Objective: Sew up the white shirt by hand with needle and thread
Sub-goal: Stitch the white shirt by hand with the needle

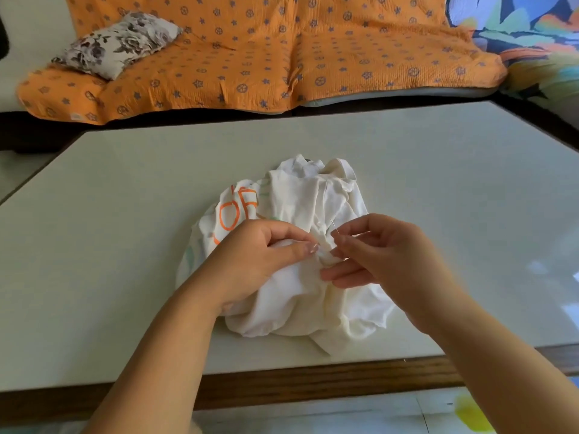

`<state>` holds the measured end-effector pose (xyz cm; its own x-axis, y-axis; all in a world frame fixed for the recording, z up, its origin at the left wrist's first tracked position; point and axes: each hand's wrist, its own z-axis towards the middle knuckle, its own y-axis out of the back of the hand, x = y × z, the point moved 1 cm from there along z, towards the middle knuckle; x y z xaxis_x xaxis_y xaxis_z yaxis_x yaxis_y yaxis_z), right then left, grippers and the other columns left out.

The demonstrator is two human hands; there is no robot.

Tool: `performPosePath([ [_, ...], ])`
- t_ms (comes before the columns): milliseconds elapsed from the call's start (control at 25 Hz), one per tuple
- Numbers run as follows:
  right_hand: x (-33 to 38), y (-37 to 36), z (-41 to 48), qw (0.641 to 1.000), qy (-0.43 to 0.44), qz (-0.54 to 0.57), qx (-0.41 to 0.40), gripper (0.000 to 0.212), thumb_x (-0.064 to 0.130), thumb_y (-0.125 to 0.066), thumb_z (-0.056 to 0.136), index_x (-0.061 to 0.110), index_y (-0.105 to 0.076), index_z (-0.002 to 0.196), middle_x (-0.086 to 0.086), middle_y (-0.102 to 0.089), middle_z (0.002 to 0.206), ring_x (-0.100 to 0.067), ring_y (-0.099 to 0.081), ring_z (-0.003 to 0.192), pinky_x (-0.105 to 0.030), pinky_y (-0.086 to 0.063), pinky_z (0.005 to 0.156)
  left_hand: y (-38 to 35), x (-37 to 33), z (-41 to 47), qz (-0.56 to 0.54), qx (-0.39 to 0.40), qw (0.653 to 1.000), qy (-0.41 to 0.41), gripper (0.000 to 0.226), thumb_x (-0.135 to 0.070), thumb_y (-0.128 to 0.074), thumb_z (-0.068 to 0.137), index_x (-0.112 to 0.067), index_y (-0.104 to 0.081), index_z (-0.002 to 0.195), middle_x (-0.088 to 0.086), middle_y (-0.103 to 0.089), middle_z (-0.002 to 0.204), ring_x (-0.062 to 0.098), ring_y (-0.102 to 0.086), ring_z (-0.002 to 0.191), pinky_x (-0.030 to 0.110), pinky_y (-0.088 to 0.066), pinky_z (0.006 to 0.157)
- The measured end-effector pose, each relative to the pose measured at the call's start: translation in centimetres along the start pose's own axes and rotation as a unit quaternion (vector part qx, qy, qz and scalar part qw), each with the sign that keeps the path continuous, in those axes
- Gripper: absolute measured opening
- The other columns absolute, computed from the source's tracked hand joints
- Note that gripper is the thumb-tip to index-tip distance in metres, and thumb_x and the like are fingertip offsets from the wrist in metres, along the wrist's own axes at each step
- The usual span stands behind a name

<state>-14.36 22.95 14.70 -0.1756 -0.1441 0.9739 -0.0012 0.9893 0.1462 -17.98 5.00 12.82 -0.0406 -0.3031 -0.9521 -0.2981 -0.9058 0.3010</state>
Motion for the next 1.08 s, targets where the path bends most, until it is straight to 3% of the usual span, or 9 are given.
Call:
performPosePath([
  [120, 0.0, 0.18, 0.15, 1.0, 0.008, -0.027, 0.009, 0.014, 0.007, -0.064, 0.092, 0.017, -0.074, 0.088, -0.004, -0.075, 0.071, -0.022, -0.075, 0.067, -0.034, -0.061, 0.071, 0.56, 0.33, 0.23, -0.016, 0.009, 1.0, 0.01, 0.022, -0.039, -0.07, 0.07, -0.026, -0.077, 0.086, -0.01, -0.076, 0.088, -0.002, -0.066, 0.09, 0.016, -0.048, 0.084],
  [280, -0.07, -0.14, 0.31, 0.997, -0.001, -0.068, 0.038, 0.018, 0.004, -0.062, 0.089, 0.017, -0.075, 0.086, -0.002, -0.075, 0.068, -0.014, -0.074, 0.064, -0.019, -0.059, 0.067, 0.83, 0.59, 0.22, -0.019, 0.003, 1.0, 0.01, 0.02, -0.037, -0.069, 0.072, -0.026, -0.076, 0.087, -0.012, -0.075, 0.088, -0.006, -0.066, 0.089, 0.009, -0.047, 0.08],
  [440, -0.09, -0.35, 0.53, 0.993, -0.007, -0.106, 0.053, 0.018, 0.006, -0.061, 0.088, 0.019, -0.074, 0.085, 0.001, -0.075, 0.066, -0.011, -0.073, 0.064, -0.019, -0.058, 0.072, 0.7, 0.59, 0.13, -0.029, -0.008, 1.0, 0.007, 0.017, -0.036, -0.068, 0.071, -0.027, -0.075, 0.084, -0.014, -0.075, 0.083, -0.007, -0.066, 0.083, 0.005, -0.045, 0.074],
  [640, -0.04, -0.26, 0.25, 0.992, -0.009, -0.113, 0.058, 0.018, 0.006, -0.062, 0.087, 0.018, -0.074, 0.084, 0.001, -0.075, 0.066, -0.01, -0.073, 0.063, -0.011, -0.054, 0.062, 0.52, 0.24, -0.12, -0.042, -0.004, 0.999, 0.004, 0.017, -0.036, -0.068, 0.069, -0.026, -0.074, 0.082, -0.013, -0.074, 0.08, -0.006, -0.066, 0.081, 0.006, -0.045, 0.073],
  [880, -0.12, 0.09, 0.03, 0.993, -0.01, -0.096, 0.073, 0.017, 0.008, -0.064, 0.087, 0.019, -0.075, 0.082, -0.002, -0.075, 0.068, -0.015, -0.075, 0.068, -0.023, -0.058, 0.073, 0.25, 0.12, -0.36, -0.057, 0.004, 0.998, 0.007, 0.016, -0.034, -0.069, 0.071, -0.024, -0.074, 0.083, -0.012, -0.074, 0.077, -0.005, -0.066, 0.079, 0.007, -0.046, 0.073],
  [1080, -0.23, 0.26, -0.01, 0.993, -0.005, -0.077, 0.088, 0.017, 0.004, -0.064, 0.086, 0.015, -0.076, 0.083, -0.006, -0.075, 0.069, -0.018, -0.075, 0.069, -0.025, -0.061, 0.072, 0.2, 0.34, -0.32, -0.069, 0.014, 0.997, 0.012, 0.015, -0.033, -0.07, 0.072, -0.023, -0.075, 0.083, -0.009, -0.074, 0.079, -0.002, -0.066, 0.081, 0.011, -0.047, 0.074],
])
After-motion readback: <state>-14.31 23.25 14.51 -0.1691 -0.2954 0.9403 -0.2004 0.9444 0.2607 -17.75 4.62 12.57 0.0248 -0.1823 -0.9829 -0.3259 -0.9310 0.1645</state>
